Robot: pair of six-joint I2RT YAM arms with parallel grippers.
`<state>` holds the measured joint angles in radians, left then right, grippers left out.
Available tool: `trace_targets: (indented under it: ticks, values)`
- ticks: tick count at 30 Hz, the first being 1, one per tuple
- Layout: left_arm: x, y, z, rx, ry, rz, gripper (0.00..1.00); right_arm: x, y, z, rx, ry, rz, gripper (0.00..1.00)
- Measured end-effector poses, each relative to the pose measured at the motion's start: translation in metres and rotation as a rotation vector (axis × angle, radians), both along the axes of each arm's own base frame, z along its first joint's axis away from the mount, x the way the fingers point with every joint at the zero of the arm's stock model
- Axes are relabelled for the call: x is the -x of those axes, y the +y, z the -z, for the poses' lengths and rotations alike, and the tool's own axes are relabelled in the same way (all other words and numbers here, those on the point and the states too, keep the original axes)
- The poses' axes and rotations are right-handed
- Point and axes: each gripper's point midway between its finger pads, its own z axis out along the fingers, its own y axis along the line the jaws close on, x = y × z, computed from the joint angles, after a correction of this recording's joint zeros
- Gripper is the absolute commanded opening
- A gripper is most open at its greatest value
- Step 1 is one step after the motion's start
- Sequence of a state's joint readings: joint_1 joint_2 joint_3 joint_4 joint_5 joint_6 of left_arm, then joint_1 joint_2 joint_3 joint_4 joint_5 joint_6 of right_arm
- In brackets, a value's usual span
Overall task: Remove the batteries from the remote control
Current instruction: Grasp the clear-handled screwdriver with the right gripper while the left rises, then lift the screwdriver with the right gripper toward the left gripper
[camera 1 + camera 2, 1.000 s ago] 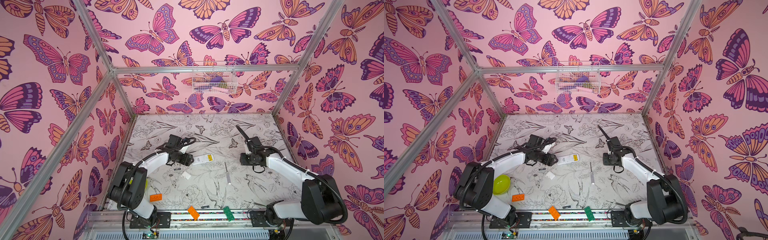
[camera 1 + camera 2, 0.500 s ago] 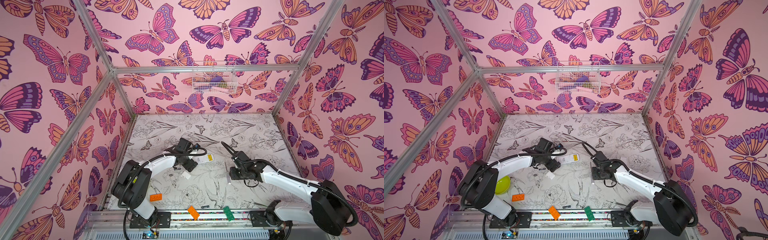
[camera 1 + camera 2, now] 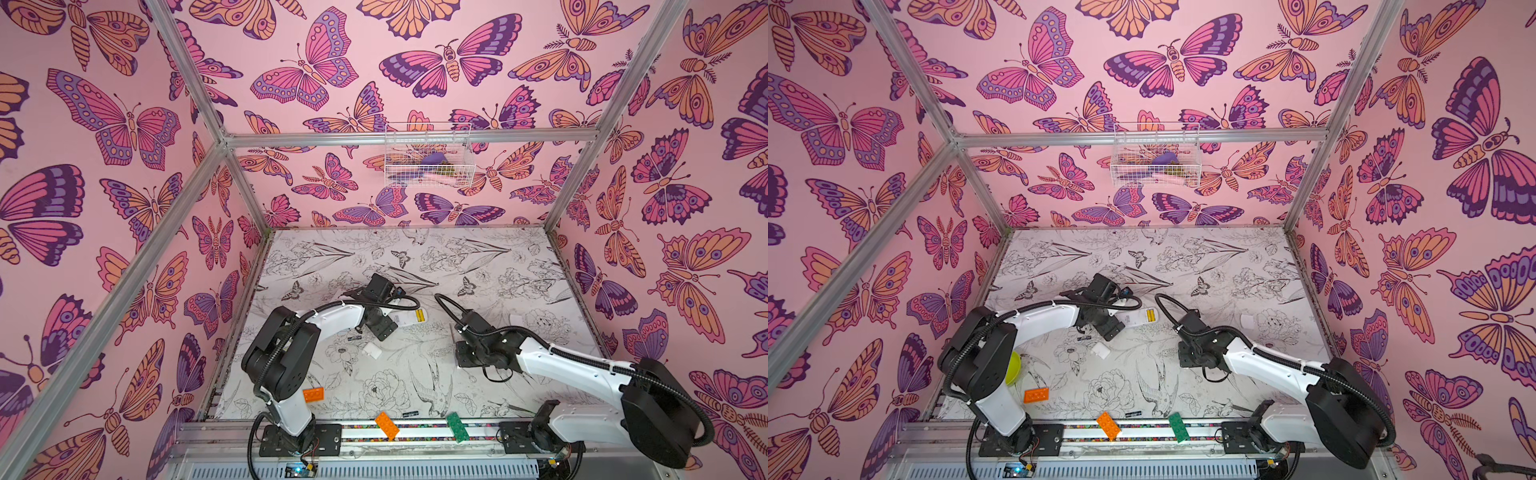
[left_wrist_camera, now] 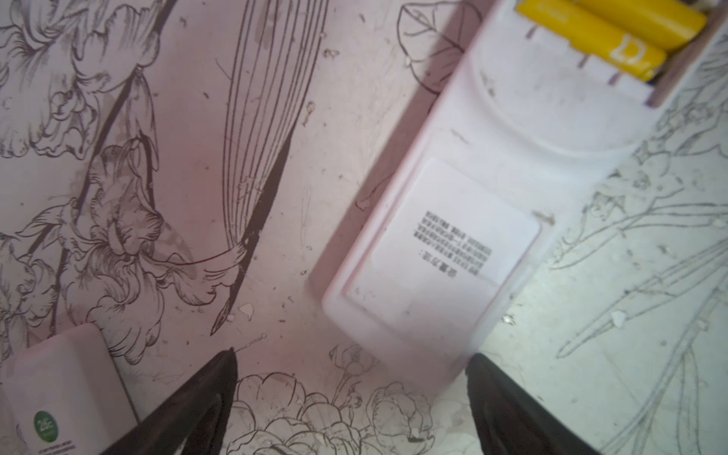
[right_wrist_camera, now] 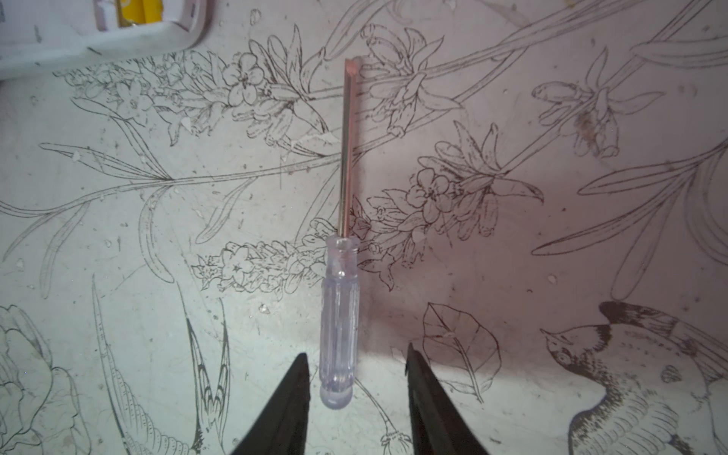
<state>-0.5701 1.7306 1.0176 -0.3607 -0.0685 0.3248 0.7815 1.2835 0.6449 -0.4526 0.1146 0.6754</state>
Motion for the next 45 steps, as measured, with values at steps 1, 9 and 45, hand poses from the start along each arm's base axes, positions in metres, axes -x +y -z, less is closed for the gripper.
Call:
trace_targets:
  ticks: [1,9,45]
  values:
    - [-0.001,0.001,0.000,-0.005,-0.003,-0.003,0.93,-0.001,0.001,0.001,0.001,0.000,0.001,0.40]
    - [-0.004,0.006,0.007,-0.044,0.003,-0.016,0.94,-0.002,0.005,0.012,0.017,0.013,-0.007,0.38]
    - [0.021,0.027,-0.123,0.521,-0.017,-0.070,0.83,-0.026,0.037,-0.052,0.038,-0.229,-0.424,0.00]
